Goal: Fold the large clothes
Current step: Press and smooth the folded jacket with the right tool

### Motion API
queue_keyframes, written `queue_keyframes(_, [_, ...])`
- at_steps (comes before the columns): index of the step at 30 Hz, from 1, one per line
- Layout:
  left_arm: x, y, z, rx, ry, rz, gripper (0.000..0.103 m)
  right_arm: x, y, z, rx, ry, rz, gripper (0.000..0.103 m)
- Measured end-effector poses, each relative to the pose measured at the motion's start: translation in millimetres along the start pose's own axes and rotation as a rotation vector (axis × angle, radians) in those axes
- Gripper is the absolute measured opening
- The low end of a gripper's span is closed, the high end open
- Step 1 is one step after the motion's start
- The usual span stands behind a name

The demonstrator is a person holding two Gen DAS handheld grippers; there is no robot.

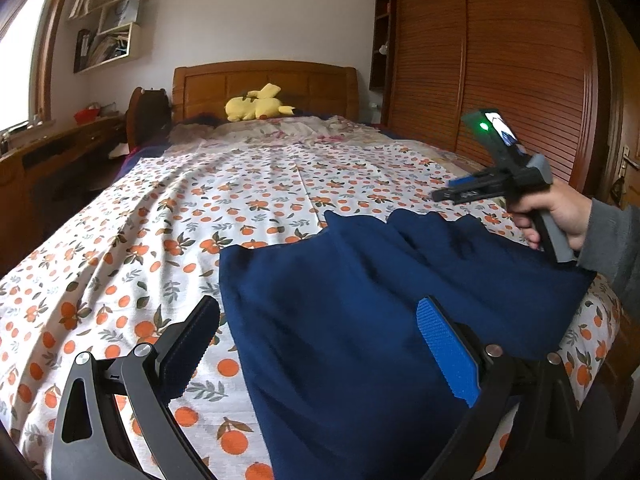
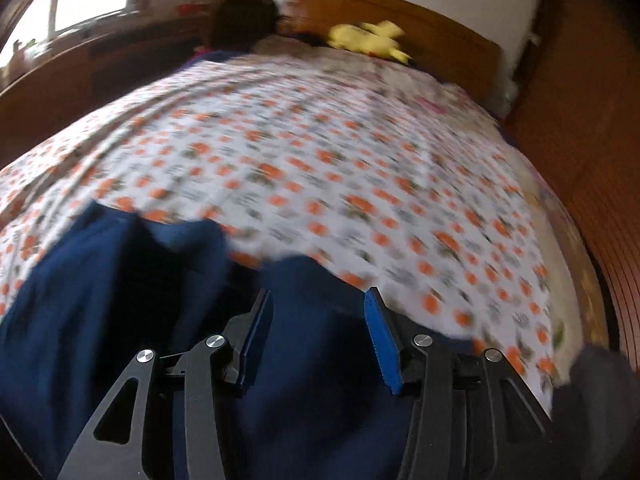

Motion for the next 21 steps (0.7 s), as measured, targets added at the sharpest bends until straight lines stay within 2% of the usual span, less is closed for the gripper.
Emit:
queue_keyframes(4, [-1, 7, 2, -0.002, -0.003, 0.013, 0.1, -25, 58, 21, -0.059, -0.059, 0.116, 0.046])
queue_keyframes(9, [-2, 11, 6, 0.0, -0.013, 0.021, 0.1, -48, 102, 45, -0.067, -0.126, 0.249, 0.046])
queue_keyframes(12, [-3, 12, 9, 0.001, -0.019, 0.025, 0.1, -57, 113, 54, -0.06, -0.162, 0.295, 0.054])
queue_keyframes(17, [-2, 13, 12, -0.004, -0.021, 0.026, 0.1, -66, 116, 72, -0.04, -0.23, 0.324, 0.053])
queue_keyframes(18, [-2, 13, 13, -0.004, -0.022, 0.028, 0.1, -67, 115, 75, -0.031, -0.234, 0.326, 0.047])
queue_keyframes(19, [-3, 14, 13, -0.004, -0.024, 0.031, 0.1, -67, 113, 78, -0.007, -0.235, 0.325, 0.019])
queue_keyframes(20, [-3, 14, 14, -0.003, -0.026, 0.034, 0.1, -65, 112, 79, 0.002, -0.233, 0.32, 0.005])
queue_keyframes(21, [-4, 14, 14, -0.002, -0.027, 0.035, 0.1, -63, 112, 77, -0.023, -0.215, 0.309, 0.003])
Point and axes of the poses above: each gripper's, at about its wrist camera, not at the fingertips, and z roughly the way its jaws point, y to its right, x to its top, the point moved 7 cm from there along z, roughly the way its jaws point, and after that the axes turned 7 degrees about -y, right-handed, at the moved point
